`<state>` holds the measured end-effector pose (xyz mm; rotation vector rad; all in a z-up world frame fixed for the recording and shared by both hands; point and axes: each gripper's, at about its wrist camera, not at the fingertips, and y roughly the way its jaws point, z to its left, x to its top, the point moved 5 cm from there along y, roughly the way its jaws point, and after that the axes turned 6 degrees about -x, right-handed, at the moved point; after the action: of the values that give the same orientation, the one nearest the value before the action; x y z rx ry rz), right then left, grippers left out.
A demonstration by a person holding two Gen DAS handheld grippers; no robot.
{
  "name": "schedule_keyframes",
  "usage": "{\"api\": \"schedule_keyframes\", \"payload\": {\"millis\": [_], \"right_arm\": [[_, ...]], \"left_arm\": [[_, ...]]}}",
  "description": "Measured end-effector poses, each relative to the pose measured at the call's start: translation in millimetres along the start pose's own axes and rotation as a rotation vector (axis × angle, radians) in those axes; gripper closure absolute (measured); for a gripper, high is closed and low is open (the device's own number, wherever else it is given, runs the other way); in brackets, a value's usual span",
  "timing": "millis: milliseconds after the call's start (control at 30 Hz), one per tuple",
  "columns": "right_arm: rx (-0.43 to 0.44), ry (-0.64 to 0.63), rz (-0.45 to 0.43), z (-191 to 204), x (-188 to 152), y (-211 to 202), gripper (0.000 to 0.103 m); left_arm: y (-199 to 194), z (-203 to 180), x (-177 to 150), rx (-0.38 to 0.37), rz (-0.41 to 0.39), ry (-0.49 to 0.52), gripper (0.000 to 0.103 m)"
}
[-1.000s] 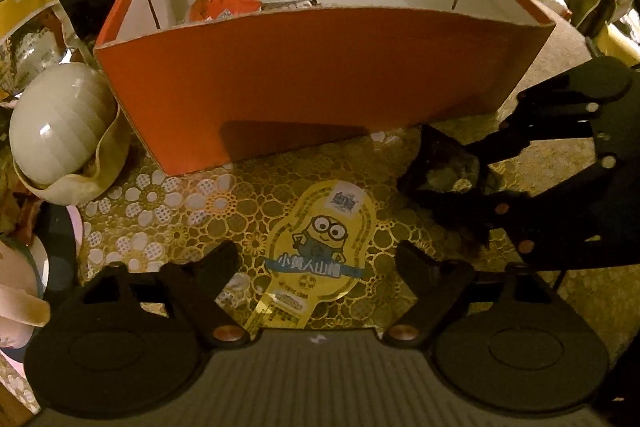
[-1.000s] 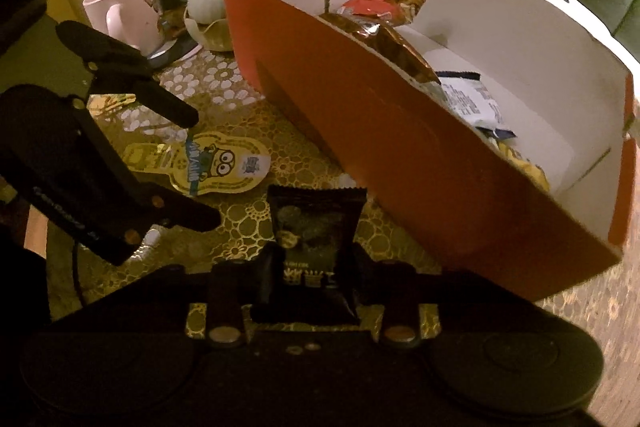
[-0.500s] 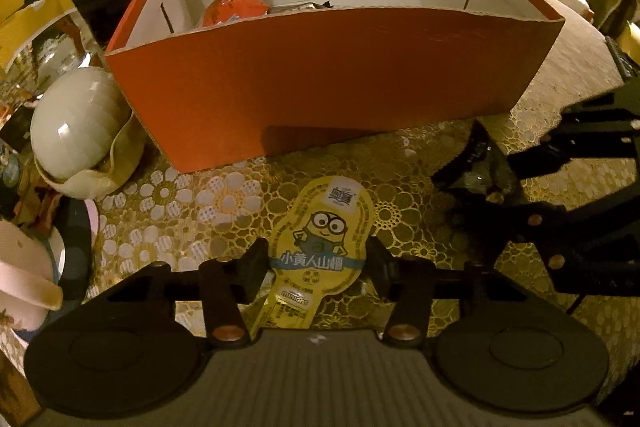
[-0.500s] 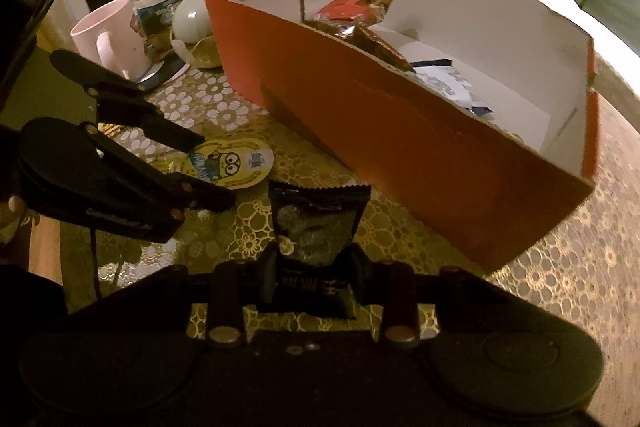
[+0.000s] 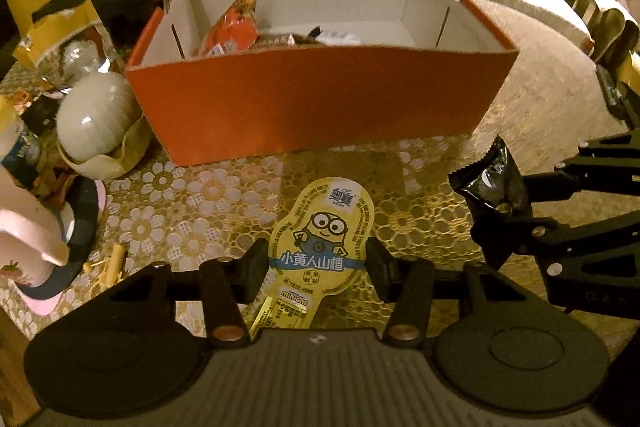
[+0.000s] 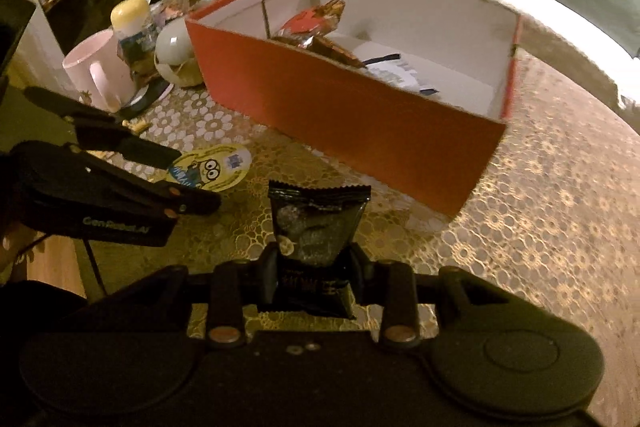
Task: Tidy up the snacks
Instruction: 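Carry the Minion packet and black candy bag over the red box with both tools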
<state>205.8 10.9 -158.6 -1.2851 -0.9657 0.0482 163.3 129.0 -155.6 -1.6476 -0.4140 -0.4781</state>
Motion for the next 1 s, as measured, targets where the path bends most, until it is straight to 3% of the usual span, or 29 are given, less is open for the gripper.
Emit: {"api": "schedule_keyframes", "payload": {"millis": [267,533,1000], "right_arm": [[-0.006,0.051,-0.061,-6.6,-0.3,-41.0,0.069],[-0.034,0.051,-0.138,-16.1,20.8,-75.7,0.069],[-0.096,0.05,-0.209,-39.5,73.0,-86.0,0.069]], "left_arm": [[-40.6,-22.4,12.3,-0.01,-0.078,-0.01,0.052],[-75.4,-40.1,42.7,0.013,-0.16,0.011,0.052],[-92.4,-47.0,105.0,0.073,-0.249,0.045,0.051]]}}
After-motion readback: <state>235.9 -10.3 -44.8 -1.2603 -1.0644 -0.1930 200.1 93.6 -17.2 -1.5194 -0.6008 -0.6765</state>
